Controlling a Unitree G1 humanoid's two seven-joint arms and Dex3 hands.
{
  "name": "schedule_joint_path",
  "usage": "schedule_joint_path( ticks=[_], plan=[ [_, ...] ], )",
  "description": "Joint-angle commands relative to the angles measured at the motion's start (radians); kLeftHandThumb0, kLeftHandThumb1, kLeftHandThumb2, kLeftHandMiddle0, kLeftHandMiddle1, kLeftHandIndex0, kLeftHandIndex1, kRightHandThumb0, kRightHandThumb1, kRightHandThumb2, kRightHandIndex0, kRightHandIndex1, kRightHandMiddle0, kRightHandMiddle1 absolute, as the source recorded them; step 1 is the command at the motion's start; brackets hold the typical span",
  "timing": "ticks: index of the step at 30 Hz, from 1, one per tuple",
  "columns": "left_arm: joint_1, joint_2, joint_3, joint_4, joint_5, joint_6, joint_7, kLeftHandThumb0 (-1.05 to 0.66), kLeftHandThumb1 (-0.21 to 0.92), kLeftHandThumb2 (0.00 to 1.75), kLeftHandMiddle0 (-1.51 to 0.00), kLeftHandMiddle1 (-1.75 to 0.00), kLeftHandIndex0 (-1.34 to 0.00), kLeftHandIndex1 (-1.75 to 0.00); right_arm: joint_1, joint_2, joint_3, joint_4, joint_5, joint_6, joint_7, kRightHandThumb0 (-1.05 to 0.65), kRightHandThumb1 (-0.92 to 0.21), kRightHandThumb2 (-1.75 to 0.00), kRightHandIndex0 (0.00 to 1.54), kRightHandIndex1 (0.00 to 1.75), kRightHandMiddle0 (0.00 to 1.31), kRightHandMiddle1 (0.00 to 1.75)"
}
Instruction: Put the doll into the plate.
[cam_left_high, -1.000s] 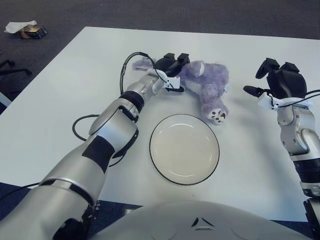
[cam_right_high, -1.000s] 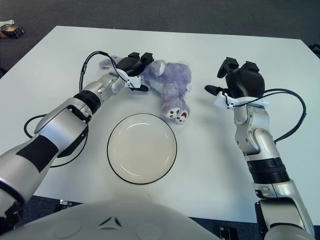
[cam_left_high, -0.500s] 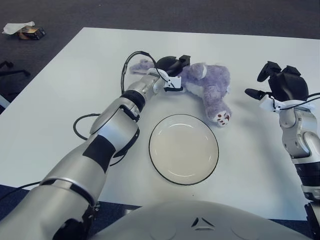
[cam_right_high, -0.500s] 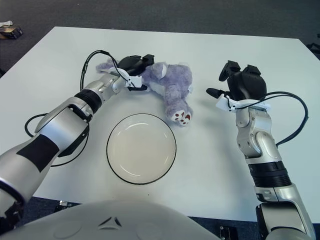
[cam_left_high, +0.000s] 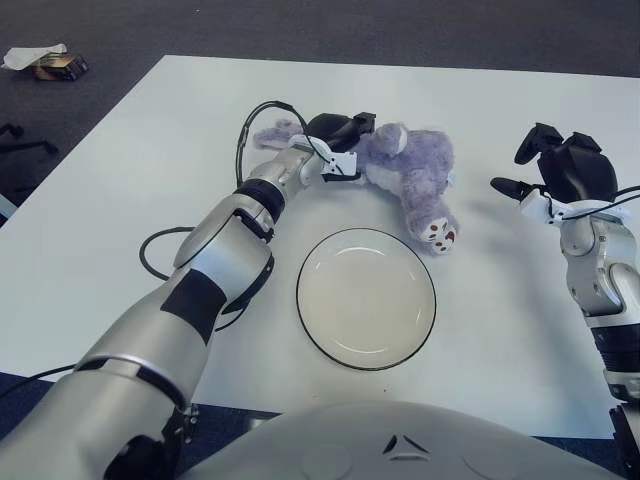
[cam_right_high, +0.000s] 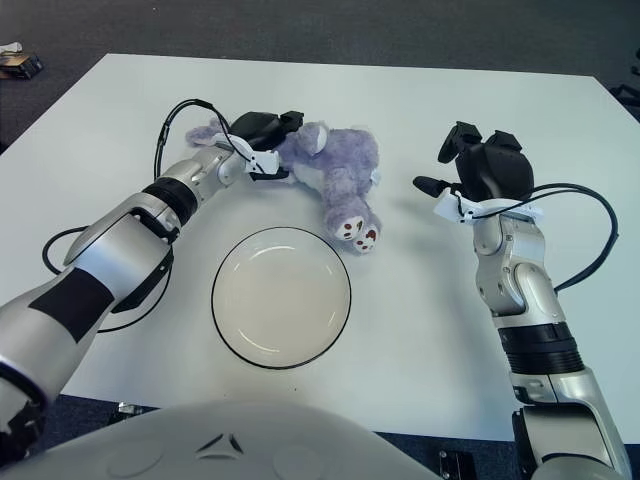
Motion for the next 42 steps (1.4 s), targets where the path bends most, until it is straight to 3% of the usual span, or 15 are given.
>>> schedule_joint_path(
  ticks=[1,4,11,15,21,23,26,28,36,40,42],
  plan=[
    [0.057,0.040,-0.038,0.040,0.049,0.041,-0.066,0.12,0.14,1.51,-1.16,-1.75,-1.03,-1.75,0.013,0.002,-0.013,0.010,0.012,-0.007,0.007,-0.35,-0.92,-0.51,0.24,1.60,0.20,1.75],
    [0.052,0.054,-0.047,0.037,0.050,0.063,-0.089,0.11,0.13,1.52,-1.17,-1.75,-1.04,-1.75,0.016,0.000,-0.014,0.015,0.020,-0.013,0.010,-0.35,-0.92,-0.51,0.25,1.60,0.20,1.75],
    [0.039,0.078,0.009,0.017,-0.025,0.068,-0.257,0.02,0.13,1.52,-1.24,-1.75,-1.08,-1.75,0.020,-0.006,-0.014,0.029,0.030,-0.032,0.015,-0.35,-0.92,-0.51,0.24,1.55,0.20,1.75],
    [0.034,0.085,0.143,0.012,-0.186,0.081,-0.485,-0.05,0.13,1.51,-1.29,-1.75,-1.10,-1.75,0.024,-0.013,-0.011,0.043,0.038,-0.053,0.026,-0.35,-0.92,-0.51,0.24,1.50,0.20,1.75],
    [0.022,0.103,0.200,-0.007,-0.264,0.082,-0.651,-0.11,0.14,1.51,-1.33,-1.75,-1.14,-1.75,0.028,-0.012,-0.007,0.049,0.038,-0.060,0.037,-0.35,-0.92,-0.51,0.23,1.48,0.20,1.75],
    [0.005,0.116,0.217,-0.023,-0.291,0.085,-0.730,-0.13,0.15,1.51,-1.34,-1.75,-1.10,-1.75,0.029,-0.010,-0.006,0.050,0.038,-0.060,0.043,-0.35,-0.92,-0.51,0.23,1.47,0.19,1.75],
    [-0.015,0.125,0.241,-0.033,-0.329,0.107,-0.846,-0.41,0.15,1.51,-1.32,-1.75,-0.86,-1.75,0.029,-0.007,-0.004,0.051,0.041,-0.057,0.057,-0.35,-0.92,-0.52,0.23,1.47,0.19,1.75],
    [-0.023,0.126,0.251,-0.031,-0.345,0.128,-0.901,-0.46,0.17,1.49,-1.32,-1.75,-0.79,-1.75,0.030,-0.005,-0.004,0.048,0.042,-0.053,0.067,-0.35,-0.92,-0.51,0.23,1.48,0.19,1.75],
    [-0.136,0.131,0.312,-0.035,-0.426,0.307,-1.188,-0.49,0.27,1.38,-1.32,-1.75,-0.66,-1.75,0.034,0.005,0.000,0.043,0.053,-0.043,0.107,-0.35,-0.92,-0.51,0.22,1.55,0.20,1.75],
    [-0.179,0.135,0.327,-0.028,-0.444,0.433,-1.303,-0.47,0.33,1.30,-1.30,-1.75,-0.60,-1.75,0.036,0.007,0.000,0.046,0.062,-0.047,0.121,-0.35,-0.92,-0.51,0.21,1.60,0.20,1.75],
    [-0.205,0.131,0.339,-0.012,-0.454,0.556,-1.371,-0.47,0.36,1.27,-1.30,-1.75,-0.58,-1.75,0.035,0.001,0.004,0.054,0.064,-0.057,0.125,-0.35,-0.92,-0.51,0.20,1.61,0.20,1.75]
  ],
)
